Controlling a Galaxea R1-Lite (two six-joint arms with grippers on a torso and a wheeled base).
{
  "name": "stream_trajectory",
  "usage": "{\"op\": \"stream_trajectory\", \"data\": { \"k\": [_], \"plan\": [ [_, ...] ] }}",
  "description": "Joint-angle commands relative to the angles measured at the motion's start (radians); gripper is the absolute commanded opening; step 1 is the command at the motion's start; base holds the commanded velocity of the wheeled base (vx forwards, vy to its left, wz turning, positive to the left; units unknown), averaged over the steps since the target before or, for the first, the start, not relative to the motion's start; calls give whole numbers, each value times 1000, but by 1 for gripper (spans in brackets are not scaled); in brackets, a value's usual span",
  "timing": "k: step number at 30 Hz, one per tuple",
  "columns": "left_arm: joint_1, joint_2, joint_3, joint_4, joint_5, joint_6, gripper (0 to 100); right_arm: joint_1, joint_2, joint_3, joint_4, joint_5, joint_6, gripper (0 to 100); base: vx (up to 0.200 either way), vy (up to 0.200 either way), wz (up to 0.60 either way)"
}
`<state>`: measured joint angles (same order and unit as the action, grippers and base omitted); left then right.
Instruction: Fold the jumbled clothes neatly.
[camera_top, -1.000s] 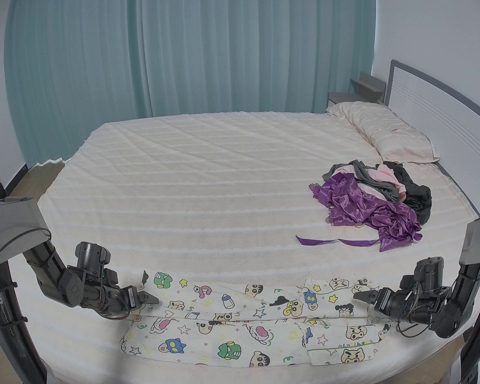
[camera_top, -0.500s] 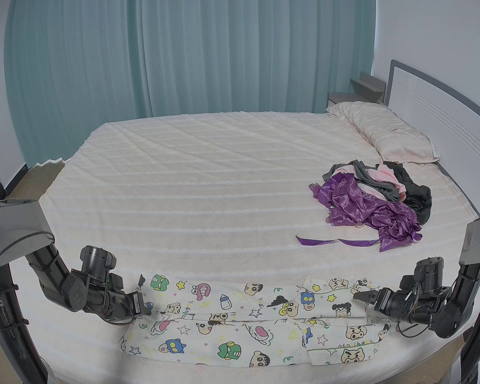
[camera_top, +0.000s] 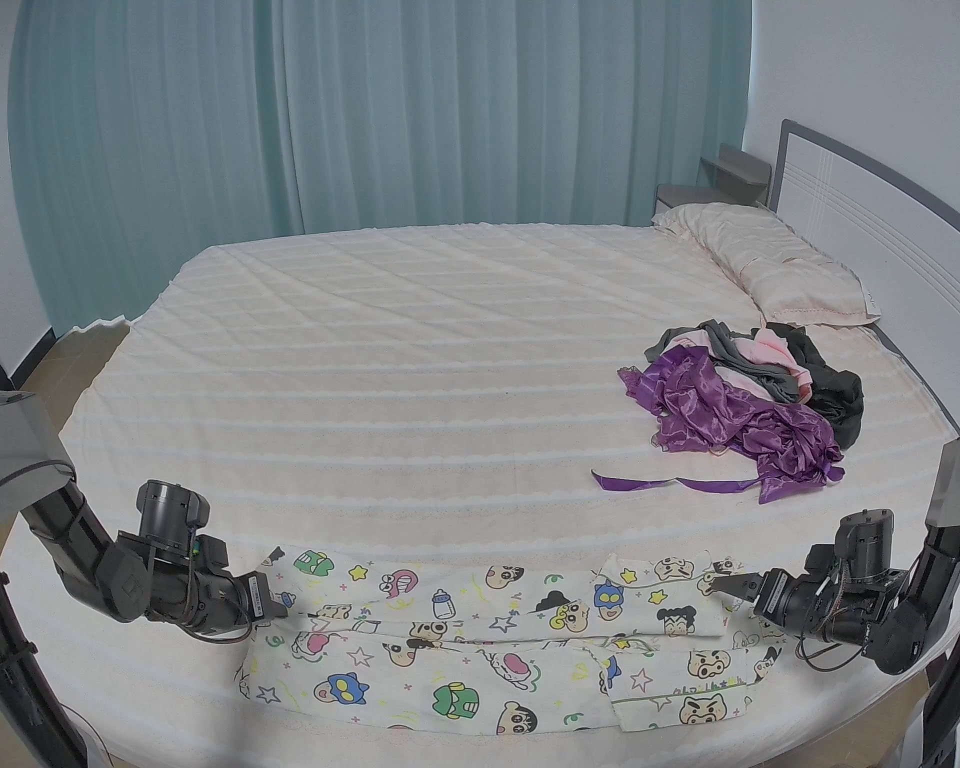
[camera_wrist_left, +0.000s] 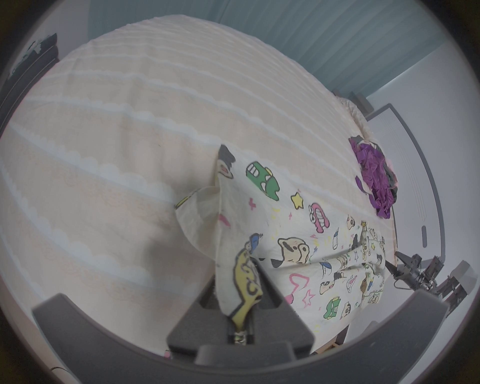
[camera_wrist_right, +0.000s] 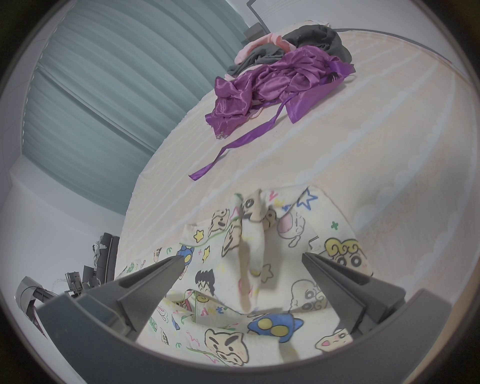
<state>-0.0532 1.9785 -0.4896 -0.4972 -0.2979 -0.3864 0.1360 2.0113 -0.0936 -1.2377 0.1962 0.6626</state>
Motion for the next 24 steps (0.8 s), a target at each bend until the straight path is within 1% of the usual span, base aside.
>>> {"op": "stream_trajectory", "data": {
  "k": [1,6,8,12,15,16,17,22,23,24],
  "plan": [
    [42,-69,5,5,3,3,0,-21,-29,-3,0,-1,0,100,0,0,0],
    [76,-98,0,8,3,6,0,-33,-28,-8,0,0,0,100,0,0,0],
    [101,-124,-3,31,5,11,0,-35,-29,-9,0,0,0,100,0,0,0],
    [151,-159,-15,75,3,52,0,-39,-29,-9,0,0,0,100,0,0,0],
    [207,-184,-37,115,3,86,0,-44,-29,-11,0,0,0,100,0,0,0],
    [210,-185,-38,117,3,87,0,-44,-29,-11,0,0,0,100,0,0,0],
    [248,-202,-61,146,2,98,0,-49,-29,-11,0,0,0,100,0,0,0],
    [363,-248,-139,247,-9,147,0,-56,-29,-14,0,0,-1,100,0,0,0],
    [383,-256,-155,266,-10,155,0,-58,-29,-14,0,0,-1,100,0,0,0],
    [383,-256,-155,266,-10,155,0,-58,-29,-14,0,0,-1,100,0,0,0]
  ]
}}
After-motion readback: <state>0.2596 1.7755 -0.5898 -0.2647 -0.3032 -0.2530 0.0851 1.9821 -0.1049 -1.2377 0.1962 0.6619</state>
